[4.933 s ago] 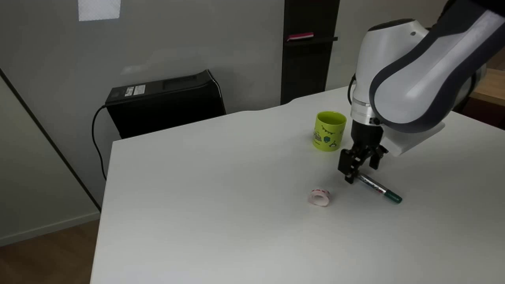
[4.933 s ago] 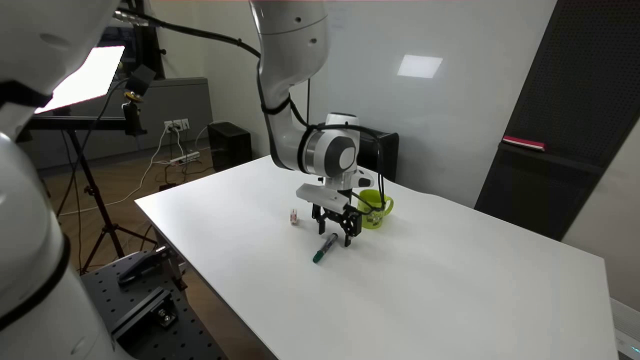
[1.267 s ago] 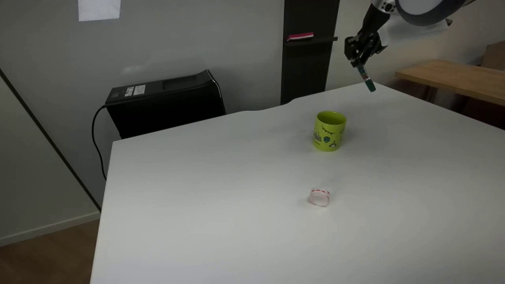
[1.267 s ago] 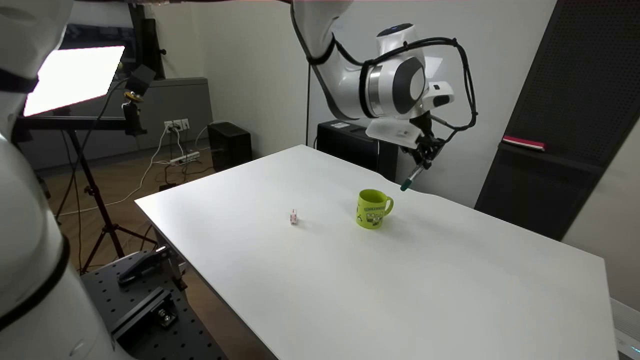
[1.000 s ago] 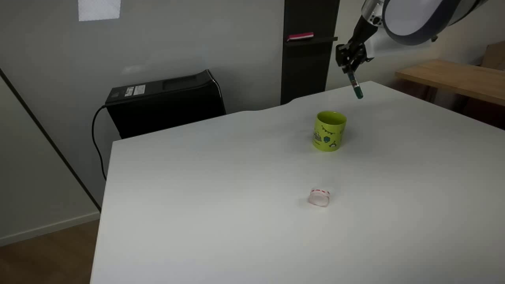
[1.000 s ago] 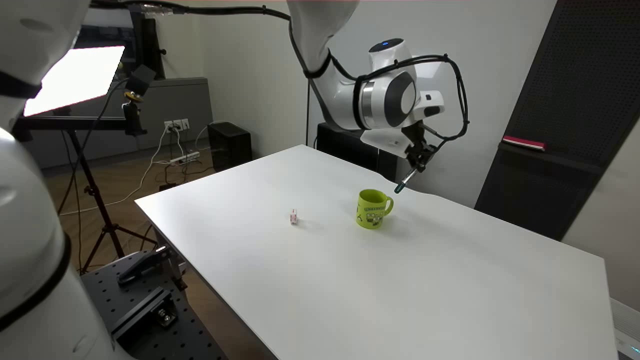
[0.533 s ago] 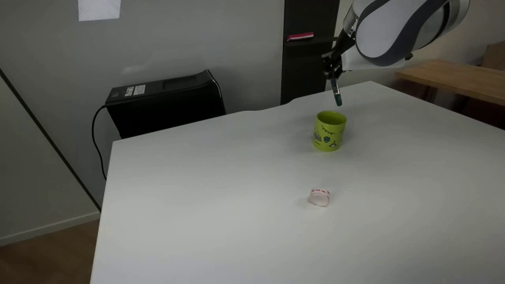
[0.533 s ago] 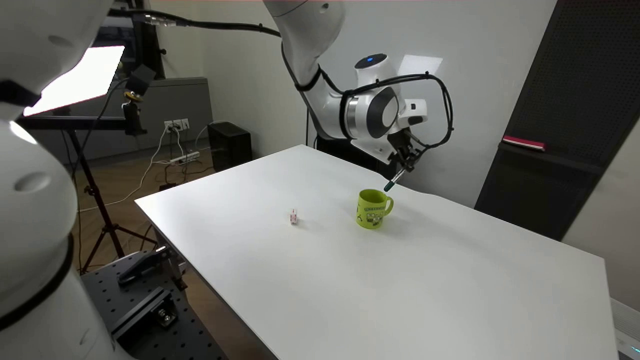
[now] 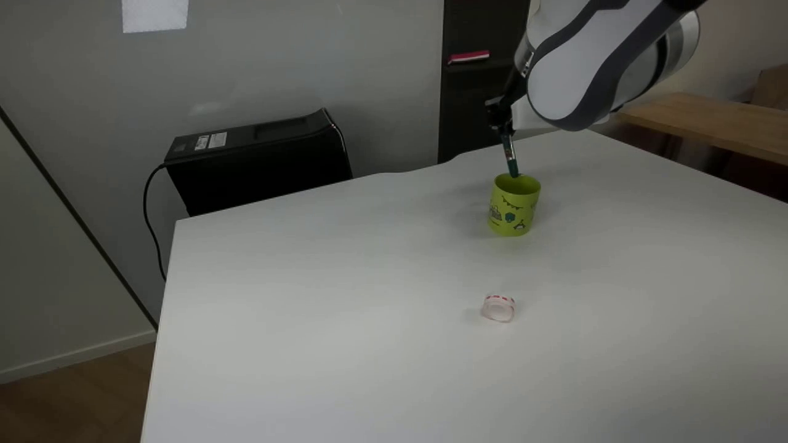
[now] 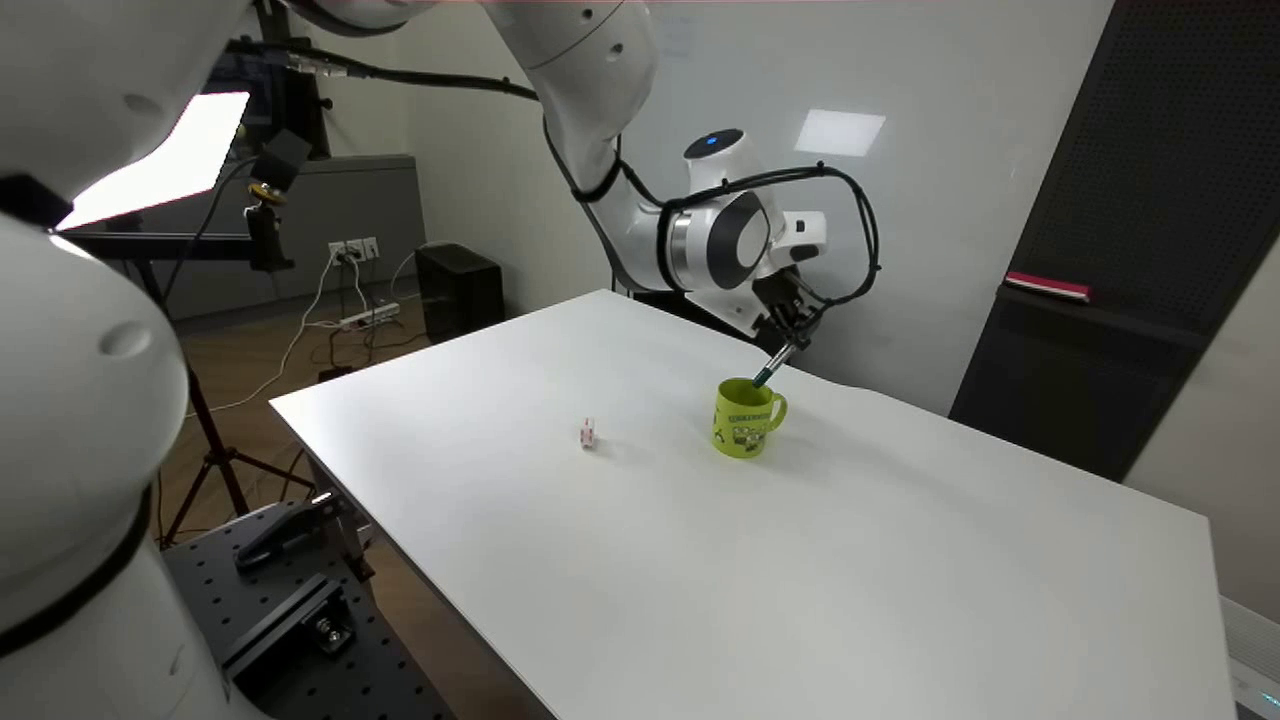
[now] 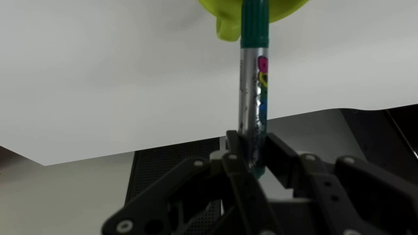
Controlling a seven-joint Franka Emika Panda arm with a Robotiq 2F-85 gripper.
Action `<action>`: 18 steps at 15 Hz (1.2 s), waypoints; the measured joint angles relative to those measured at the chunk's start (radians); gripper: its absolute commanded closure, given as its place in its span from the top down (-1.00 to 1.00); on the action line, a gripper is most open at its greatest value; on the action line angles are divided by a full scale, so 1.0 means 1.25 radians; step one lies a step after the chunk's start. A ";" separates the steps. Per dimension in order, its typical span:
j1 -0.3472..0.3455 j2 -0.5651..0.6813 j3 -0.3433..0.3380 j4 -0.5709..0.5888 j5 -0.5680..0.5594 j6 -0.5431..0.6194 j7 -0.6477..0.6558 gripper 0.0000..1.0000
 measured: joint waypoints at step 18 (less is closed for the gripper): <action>0.102 0.079 -0.075 0.002 0.054 -0.012 0.034 -0.88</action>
